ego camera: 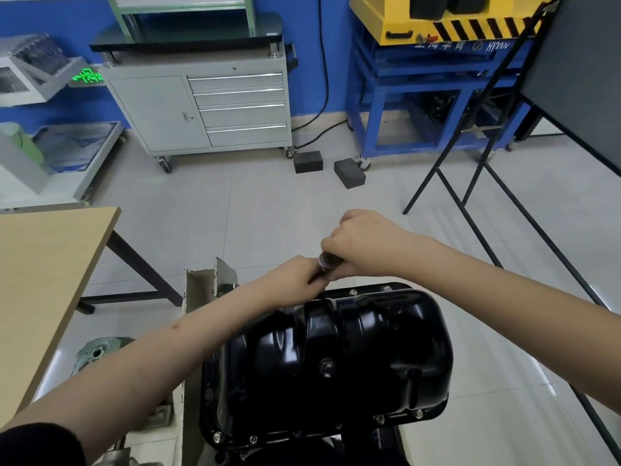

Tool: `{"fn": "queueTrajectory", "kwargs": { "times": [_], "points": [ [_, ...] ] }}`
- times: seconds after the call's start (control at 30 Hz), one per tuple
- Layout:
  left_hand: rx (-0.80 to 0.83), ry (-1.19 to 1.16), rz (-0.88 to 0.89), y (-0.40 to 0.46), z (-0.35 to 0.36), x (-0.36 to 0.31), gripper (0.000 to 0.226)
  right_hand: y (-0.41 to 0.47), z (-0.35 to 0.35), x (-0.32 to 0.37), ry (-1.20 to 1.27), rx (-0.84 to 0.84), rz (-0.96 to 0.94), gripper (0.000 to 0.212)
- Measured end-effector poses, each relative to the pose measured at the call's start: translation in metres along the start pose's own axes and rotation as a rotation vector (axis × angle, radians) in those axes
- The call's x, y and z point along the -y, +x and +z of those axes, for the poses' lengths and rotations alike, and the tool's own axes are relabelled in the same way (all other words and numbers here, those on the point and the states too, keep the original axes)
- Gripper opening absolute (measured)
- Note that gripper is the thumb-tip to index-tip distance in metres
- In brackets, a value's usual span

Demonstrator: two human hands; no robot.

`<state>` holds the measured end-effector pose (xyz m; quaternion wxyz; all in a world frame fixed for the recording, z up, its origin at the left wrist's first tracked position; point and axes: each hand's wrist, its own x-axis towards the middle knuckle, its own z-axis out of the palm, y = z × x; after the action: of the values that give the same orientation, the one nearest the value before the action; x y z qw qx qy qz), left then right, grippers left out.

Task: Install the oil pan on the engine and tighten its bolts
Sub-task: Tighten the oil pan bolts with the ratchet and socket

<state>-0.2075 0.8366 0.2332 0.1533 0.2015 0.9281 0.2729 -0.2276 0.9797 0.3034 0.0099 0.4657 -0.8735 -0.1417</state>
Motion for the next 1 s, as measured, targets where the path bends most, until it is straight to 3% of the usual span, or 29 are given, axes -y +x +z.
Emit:
{"fn": "queueTrajectory", "kwargs": {
  "times": [0.13, 0.23, 0.37, 0.5, 0.57, 0.67, 0.8, 0.93, 1.0],
  "points": [
    [-0.08, 0.009, 0.036, -0.0014, -0.0018, 0.0005, 0.032, 0.0013, 0.0015, 0.0041, 0.049, 0.045, 0.119, 0.032],
    [-0.013, 0.01, 0.047, -0.001, -0.0023, 0.0009, 0.027, 0.0032, 0.0062, 0.0038, -0.001, 0.018, 0.014, 0.018],
    [0.038, -0.005, 0.011, 0.0003, -0.0027, 0.002, 0.029, 0.006, 0.0052, -0.0013, -0.05, -0.009, -0.058, 0.017],
    [-0.031, -0.028, 0.004, -0.0024, -0.0045, 0.0024, 0.03, 0.007, 0.0018, 0.0043, -0.005, 0.063, 0.076, 0.043],
    [-0.049, -0.032, -0.005, -0.0017, -0.0031, 0.0027, 0.03, 0.0064, 0.0014, 0.0073, 0.041, 0.088, 0.113, 0.037],
    [-0.002, -0.046, 0.007, 0.0009, -0.0016, 0.0005, 0.033, 0.0049, 0.0025, 0.0044, -0.011, 0.029, -0.005, 0.018],
    [0.06, -0.078, -0.021, 0.0041, -0.0006, 0.0008, 0.03, 0.0054, 0.0007, 0.0003, -0.067, 0.008, -0.059, 0.016],
    [-0.05, -0.095, -0.011, -0.0011, -0.0029, -0.0029, 0.045, 0.0035, -0.0024, 0.0017, -0.029, 0.061, 0.063, 0.041],
    [-0.059, -0.087, -0.004, -0.0016, -0.0022, -0.0031, 0.043, 0.0027, -0.001, 0.004, -0.006, 0.073, 0.093, 0.034]
  ]
}}
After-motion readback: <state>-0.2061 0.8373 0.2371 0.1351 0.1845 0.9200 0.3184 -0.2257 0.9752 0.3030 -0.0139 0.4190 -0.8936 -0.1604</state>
